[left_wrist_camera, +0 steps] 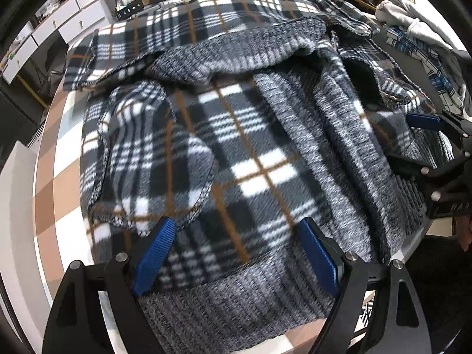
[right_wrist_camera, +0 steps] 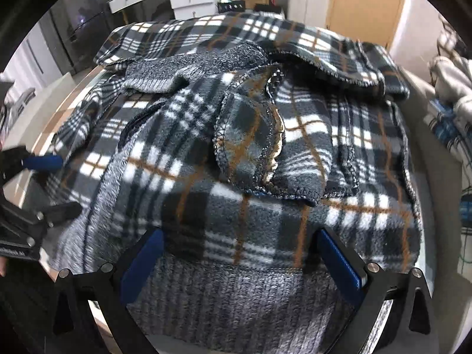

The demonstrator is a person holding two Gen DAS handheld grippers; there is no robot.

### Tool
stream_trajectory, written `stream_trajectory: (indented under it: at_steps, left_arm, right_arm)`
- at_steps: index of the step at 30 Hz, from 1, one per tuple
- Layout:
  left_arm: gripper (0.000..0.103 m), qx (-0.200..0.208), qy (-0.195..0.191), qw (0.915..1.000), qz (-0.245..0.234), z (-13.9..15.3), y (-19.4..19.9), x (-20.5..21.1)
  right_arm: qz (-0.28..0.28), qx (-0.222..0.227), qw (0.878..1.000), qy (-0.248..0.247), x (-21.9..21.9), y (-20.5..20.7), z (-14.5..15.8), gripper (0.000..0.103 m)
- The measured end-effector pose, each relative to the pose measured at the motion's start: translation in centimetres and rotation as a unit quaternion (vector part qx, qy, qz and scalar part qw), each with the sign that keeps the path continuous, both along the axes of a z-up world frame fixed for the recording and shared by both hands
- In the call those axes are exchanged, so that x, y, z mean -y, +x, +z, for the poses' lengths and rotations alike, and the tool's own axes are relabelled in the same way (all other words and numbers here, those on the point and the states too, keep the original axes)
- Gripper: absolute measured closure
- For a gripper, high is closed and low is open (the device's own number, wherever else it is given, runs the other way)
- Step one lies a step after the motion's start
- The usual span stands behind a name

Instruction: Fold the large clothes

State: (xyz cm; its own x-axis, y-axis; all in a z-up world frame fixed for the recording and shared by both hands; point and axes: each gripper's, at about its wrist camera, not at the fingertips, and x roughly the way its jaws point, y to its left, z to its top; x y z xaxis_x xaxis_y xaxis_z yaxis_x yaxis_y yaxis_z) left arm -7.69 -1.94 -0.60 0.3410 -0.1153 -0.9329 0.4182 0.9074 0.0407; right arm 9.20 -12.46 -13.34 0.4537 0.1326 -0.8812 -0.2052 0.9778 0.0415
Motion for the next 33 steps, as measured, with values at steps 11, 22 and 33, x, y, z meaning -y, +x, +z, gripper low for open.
stream_trajectory:
  at_steps: [11,22,33]
  left_arm:
    - [0.02,0.0,-0.055,0.9979,0.034,0.1,0.6,-7.5]
    - [0.02,0.079,-0.061,0.9876,0.121,0.6,-0.2,-13.4]
    - [0.017,0.069,0.01,0.989,0.13,-1.0,1.0,-11.7]
  right_arm:
    - [-0.003,0.031,0.999,-0.016,-0.1,0.1,1.2,0.0]
    - [-0.058,0.068,0.995,0.046,4.6,-0.9,3.6,0.0]
    - [-0.095,0.027,0.995,0.034,7.7,-0.2,0.5,0.0]
